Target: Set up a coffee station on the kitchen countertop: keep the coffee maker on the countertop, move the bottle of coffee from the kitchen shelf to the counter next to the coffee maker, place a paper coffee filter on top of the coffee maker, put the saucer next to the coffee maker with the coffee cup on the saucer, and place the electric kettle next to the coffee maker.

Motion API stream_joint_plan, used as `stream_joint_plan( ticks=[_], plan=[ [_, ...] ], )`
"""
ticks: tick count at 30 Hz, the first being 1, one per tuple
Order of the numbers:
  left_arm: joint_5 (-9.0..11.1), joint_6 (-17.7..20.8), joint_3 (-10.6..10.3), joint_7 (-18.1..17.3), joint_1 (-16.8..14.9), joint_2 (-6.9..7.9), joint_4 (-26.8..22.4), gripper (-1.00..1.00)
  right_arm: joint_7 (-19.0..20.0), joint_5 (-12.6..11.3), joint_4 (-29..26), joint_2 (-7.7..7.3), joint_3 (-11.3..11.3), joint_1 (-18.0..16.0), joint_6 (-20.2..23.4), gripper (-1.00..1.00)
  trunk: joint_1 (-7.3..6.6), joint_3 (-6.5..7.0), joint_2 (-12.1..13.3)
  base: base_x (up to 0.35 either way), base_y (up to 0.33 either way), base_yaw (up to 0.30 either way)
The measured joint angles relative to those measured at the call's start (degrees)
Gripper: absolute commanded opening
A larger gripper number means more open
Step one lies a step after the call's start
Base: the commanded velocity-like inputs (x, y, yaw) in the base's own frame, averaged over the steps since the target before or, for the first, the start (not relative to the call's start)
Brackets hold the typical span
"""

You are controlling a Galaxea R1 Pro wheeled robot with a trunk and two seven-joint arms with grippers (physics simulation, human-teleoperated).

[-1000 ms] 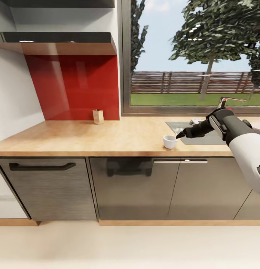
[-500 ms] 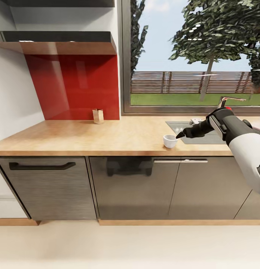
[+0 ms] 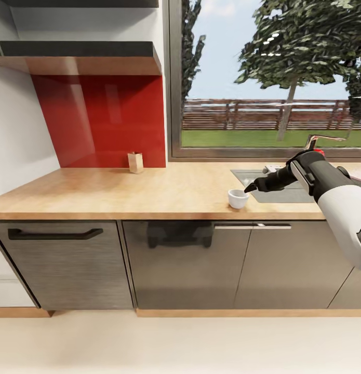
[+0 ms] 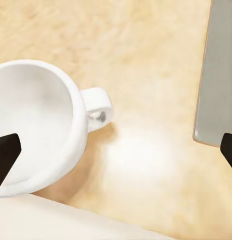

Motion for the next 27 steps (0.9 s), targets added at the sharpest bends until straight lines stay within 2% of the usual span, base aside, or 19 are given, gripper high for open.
stream_joint_plan(
  ticks=[27],
  plan=[
    [0.0,0.0,0.0,0.0,0.0,0.0,0.0,1.0,0.0,0.0,0.0,0.0,0.0,0.0,0.0,1.0,0.0,0.0,0.0,0.016,0.023,0.0]
  ],
)
